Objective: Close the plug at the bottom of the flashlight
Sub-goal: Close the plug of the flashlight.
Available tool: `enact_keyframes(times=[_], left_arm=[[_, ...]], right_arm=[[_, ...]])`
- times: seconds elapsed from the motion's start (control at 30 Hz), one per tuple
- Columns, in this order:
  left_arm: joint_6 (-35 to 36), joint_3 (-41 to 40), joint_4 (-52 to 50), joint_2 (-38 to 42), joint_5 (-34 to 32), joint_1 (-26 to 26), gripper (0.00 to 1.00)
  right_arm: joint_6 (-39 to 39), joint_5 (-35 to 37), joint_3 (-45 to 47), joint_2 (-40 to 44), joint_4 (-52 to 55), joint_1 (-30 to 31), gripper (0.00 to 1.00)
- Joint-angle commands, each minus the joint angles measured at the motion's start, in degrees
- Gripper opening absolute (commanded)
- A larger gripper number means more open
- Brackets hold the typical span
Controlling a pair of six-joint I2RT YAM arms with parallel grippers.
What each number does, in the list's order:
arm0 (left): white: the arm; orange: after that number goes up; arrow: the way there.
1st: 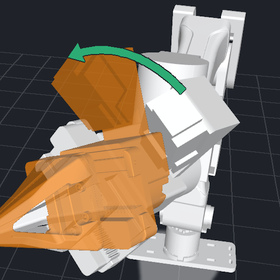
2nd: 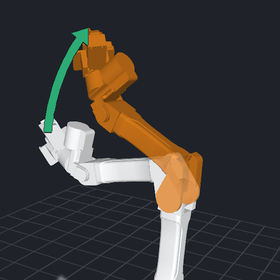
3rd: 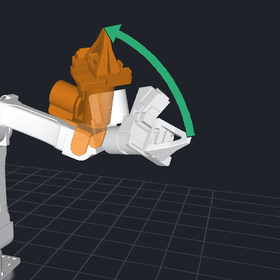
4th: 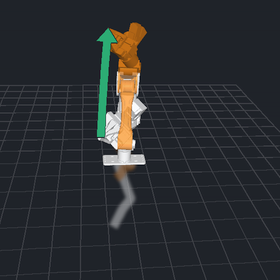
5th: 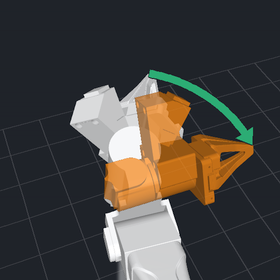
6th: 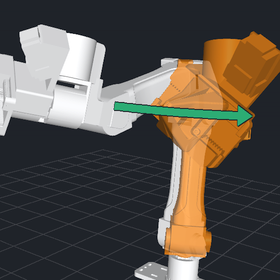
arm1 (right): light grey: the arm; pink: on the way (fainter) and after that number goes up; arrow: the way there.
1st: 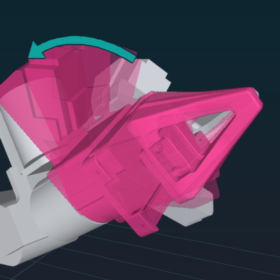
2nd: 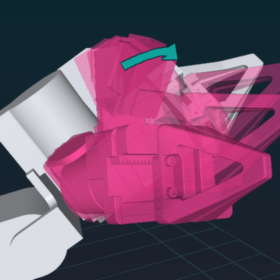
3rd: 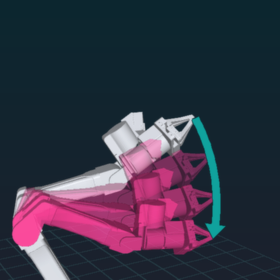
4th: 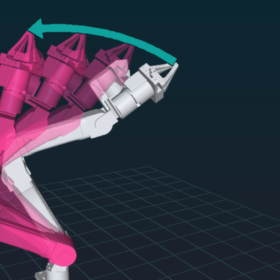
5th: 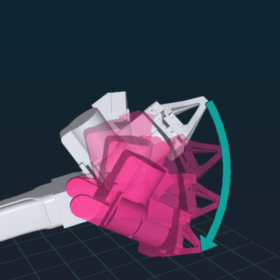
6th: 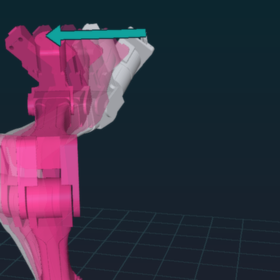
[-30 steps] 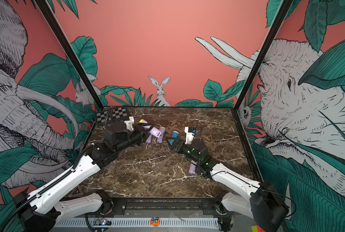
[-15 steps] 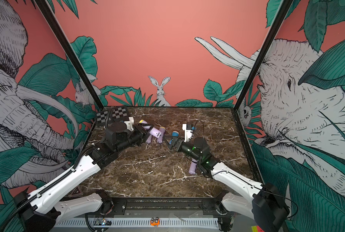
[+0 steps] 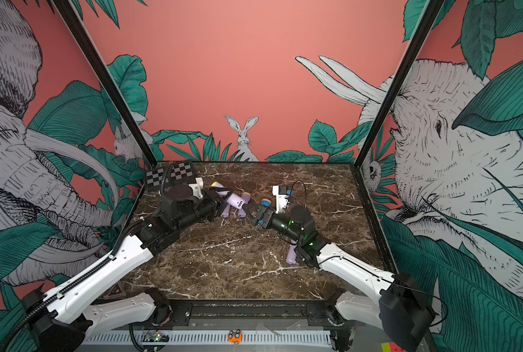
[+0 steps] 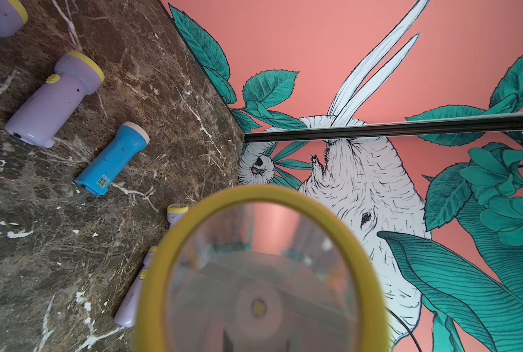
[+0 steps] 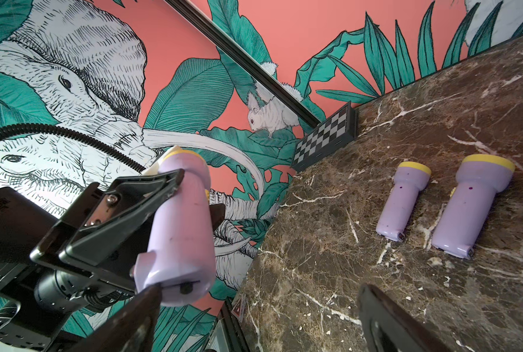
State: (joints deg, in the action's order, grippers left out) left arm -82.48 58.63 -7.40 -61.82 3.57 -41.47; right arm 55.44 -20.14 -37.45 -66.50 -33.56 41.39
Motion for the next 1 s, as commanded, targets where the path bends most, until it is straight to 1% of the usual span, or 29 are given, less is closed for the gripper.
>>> enact_keyframes(times=[0.0, 0.17, 0.27, 0.33, 0.37, 0.43, 0.47, 0.5, 0.57, 0.6, 0.67, 0.73, 0.83, 0.93, 0.97], left_arm=[[-0.39, 0.54, 0.61, 0.37, 0.38, -0.19, 0.0], [-0.33, 1.05, 0.82, 0.69, 0.73, -0.26, 0.0], [-0.15, 1.14, 1.03, 1.3, 0.34, -0.4, 0.0], [-0.09, 1.17, 1.26, 1.74, 0.03, -0.54, 0.0], [0.11, 1.09, 1.17, 1.95, -0.02, -0.52, 0.0], [0.12, 0.58, 1.41, 2.44, -0.15, -0.54, 0.0], [-0.04, 0.21, 1.66, 2.62, -0.23, -0.54, 0.0], [-0.33, -0.1, 1.95, 2.67, -0.23, -0.62, 0.0], [-0.87, -0.53, 3.16, 2.67, 0.11, -0.63, 0.0], [-0.72, -0.4, 3.27, 2.67, 0.2, -0.69, 0.0], [-0.09, 0.0, 2.37, 3.06, 0.05, -0.71, 0.0], [0.42, -0.22, 1.3, 3.99, -0.55, -0.7, 0.0], [0.21, -1.84, 1.22, 5.2, -1.71, -0.67, 0.0], [0.59, -1.96, 0.19, 4.87, -2.02, -0.63, 0.0], [1.14, -1.87, -0.69, 4.78, -2.2, -0.58, 0.0]], right_arm=[[-1.83, 0.97, -1.59, -0.76, -0.67, 0.36, 0.99], [-1.78, 1.92, -1.75, -1.79, -0.98, 0.28, 0.99], [-2.53, 4.44, -0.65, -2.08, 0.82, -0.61, 0.99], [-4.25, 6.16, 0.69, -4.8, 3.49, -0.89, 0.99], [-2.45, 5.02, 1.5, -6.83, 3.34, -1.68, 0.99], [3.91, 3.24, 5.53, -8.61, -7.44, -2.94, 0.99], [5.7, 5.0, 6.19, -8.16, -7.49, -3.4, 0.99], [5.04, 6.45, 5.46, -7.49, -3.67, -3.87, 0.99], [0.17, 7.16, 2.52, -7.42, 4.36, -4.12, 0.99], [-0.46, 5.68, 1.45, -8.3, 5.85, -4.16, 0.99], [1.16, 2.36, 1.8, -9.07, 2.18, -4.55, 0.99], [1.41, 3.27, 2.22, -6.23, 1.72, -4.69, 0.99], [-4.01, 6.35, 0.54, 0.68, 8.78, -4.66, 0.99], [-4.79, 5.04, 1.26, 4.17, 7.76, -4.65, 0.99], [-4.93, 4.79, 1.08, 4.57, 8.98, -4.67, 0.99]])
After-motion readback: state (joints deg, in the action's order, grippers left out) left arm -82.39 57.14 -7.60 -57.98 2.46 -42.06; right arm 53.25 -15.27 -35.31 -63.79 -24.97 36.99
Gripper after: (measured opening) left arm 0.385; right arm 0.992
